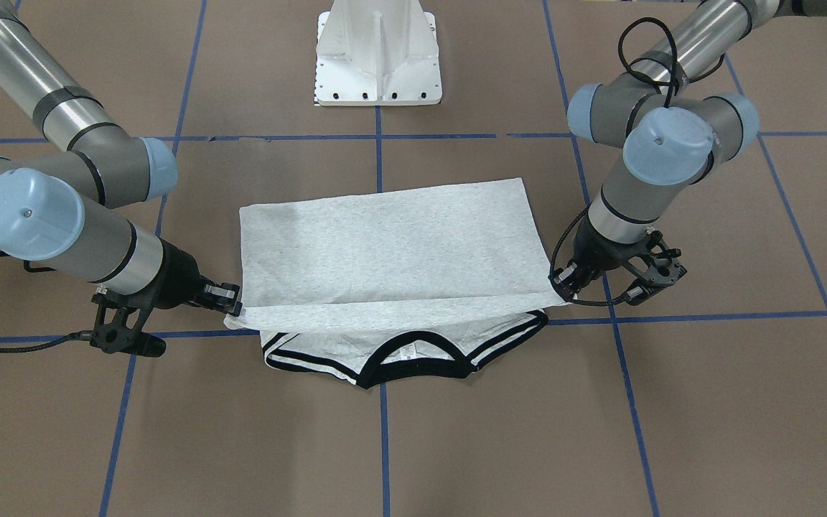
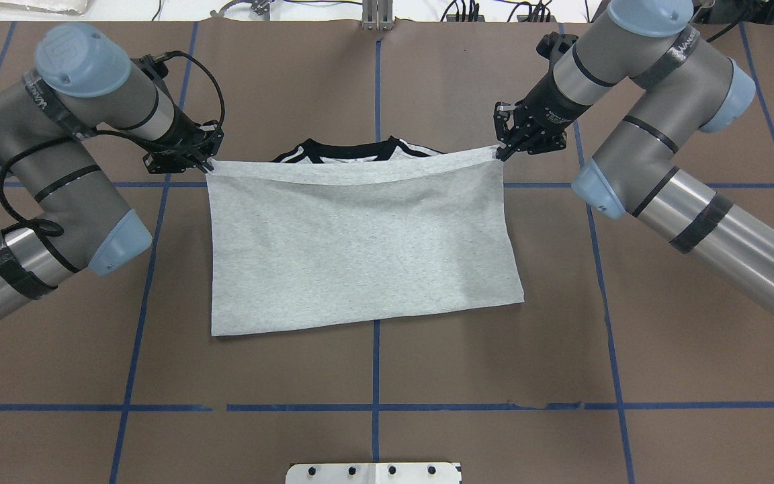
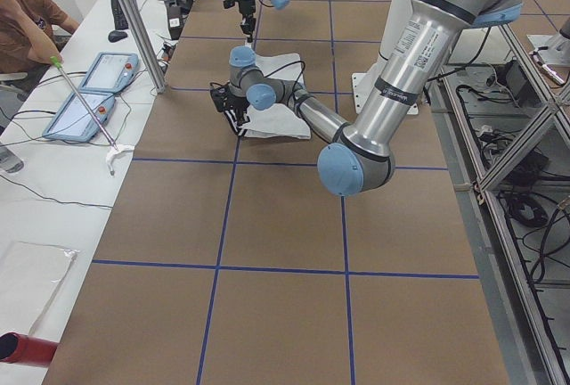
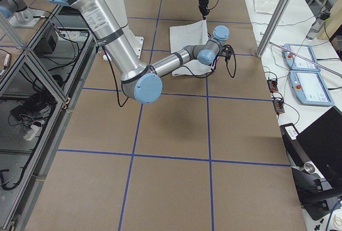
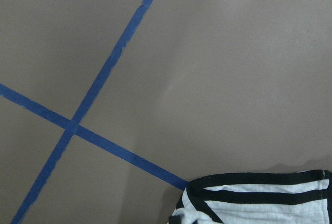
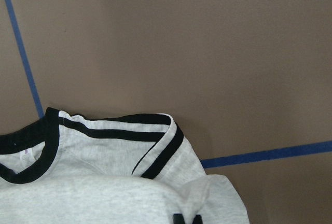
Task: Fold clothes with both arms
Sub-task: 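Release the hem and raise the left gripper while the right moves to the side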
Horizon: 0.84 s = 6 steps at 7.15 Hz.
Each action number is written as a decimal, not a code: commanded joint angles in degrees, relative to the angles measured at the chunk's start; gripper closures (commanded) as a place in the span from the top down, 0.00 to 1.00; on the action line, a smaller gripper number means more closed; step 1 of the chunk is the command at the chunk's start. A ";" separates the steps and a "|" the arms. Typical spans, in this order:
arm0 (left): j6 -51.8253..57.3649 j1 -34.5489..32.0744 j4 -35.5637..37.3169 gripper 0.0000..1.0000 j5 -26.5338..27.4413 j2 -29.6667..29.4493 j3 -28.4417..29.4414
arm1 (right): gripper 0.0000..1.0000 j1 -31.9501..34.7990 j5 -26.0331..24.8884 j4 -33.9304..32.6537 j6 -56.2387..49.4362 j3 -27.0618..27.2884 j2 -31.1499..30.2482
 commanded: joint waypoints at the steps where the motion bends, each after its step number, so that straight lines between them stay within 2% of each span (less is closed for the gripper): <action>1: 0.07 0.10 0.07 0.58 0.06 -0.02 -0.17 | 0.79 -0.34 -0.21 0.11 0.01 -0.98 1.44; 2: 0.07 0.10 0.07 0.85 0.06 -0.02 -0.17 | 1.00 -0.52 -0.99 0.11 0.45 -0.90 1.53; 3: 0.16 0.01 0.07 0.99 0.85 0.07 -0.26 | 1.00 -0.52 -1.00 0.11 0.45 -0.98 1.44; 6: 0.42 -0.16 0.15 0.99 0.94 0.51 -1.05 | 1.00 -2.53 -1.87 0.20 1.24 1.81 0.22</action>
